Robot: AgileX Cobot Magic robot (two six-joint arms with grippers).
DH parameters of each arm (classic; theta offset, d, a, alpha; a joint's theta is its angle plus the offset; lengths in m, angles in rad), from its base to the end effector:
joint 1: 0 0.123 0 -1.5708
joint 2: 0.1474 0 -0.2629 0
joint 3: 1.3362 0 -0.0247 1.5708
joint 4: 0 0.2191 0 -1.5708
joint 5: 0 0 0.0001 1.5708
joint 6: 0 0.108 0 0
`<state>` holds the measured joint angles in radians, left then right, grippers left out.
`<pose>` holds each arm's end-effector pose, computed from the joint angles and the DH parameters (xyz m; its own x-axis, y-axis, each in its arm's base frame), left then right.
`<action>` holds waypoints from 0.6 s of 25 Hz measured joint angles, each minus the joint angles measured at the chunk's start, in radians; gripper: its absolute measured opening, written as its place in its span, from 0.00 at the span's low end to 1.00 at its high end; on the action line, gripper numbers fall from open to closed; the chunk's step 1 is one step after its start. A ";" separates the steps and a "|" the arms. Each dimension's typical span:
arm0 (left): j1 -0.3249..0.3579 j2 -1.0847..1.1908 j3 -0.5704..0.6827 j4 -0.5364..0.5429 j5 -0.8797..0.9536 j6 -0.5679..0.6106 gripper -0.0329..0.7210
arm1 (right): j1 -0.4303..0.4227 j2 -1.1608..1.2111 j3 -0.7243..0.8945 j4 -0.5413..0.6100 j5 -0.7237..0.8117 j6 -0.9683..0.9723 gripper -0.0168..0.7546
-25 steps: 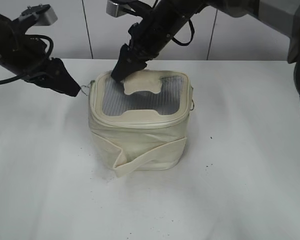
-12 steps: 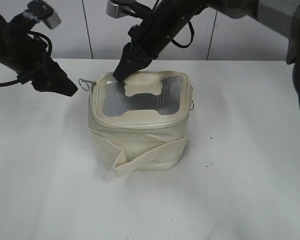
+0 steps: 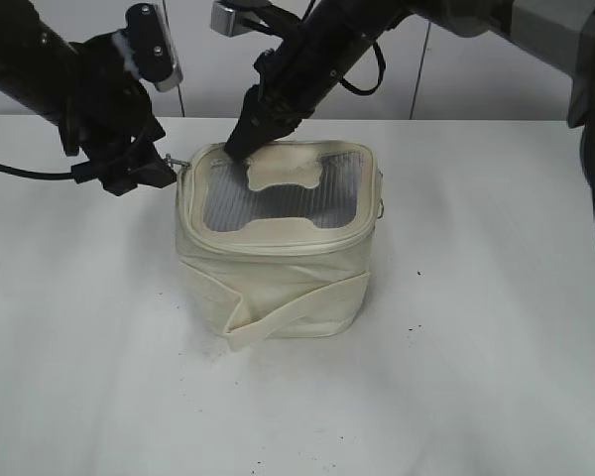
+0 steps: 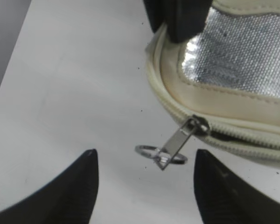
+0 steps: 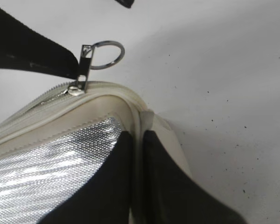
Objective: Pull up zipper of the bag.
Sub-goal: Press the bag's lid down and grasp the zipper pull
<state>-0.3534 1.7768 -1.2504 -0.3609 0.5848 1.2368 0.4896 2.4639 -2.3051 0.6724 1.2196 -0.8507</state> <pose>0.3281 -0.1435 0.2100 -0.1163 0.8821 -0.4565 0.8931 0.2939 0.3405 0.3925 0.2807 0.1831 -0.3757 -0.7065 -0.5998 -0.9266 0.2734 0.2584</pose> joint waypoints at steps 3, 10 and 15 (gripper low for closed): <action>-0.010 0.000 0.000 0.007 0.020 0.001 0.69 | 0.000 0.000 0.000 0.000 0.000 0.001 0.04; -0.010 -0.001 0.000 -0.001 0.000 -0.034 0.69 | 0.000 0.000 0.000 0.001 0.000 0.003 0.04; -0.010 0.004 0.000 -0.017 -0.057 -0.040 0.66 | 0.000 0.000 0.000 0.001 0.001 0.006 0.04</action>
<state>-0.3629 1.7806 -1.2504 -0.3780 0.5277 1.1967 0.4896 2.4639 -2.3051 0.6732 1.2206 -0.8451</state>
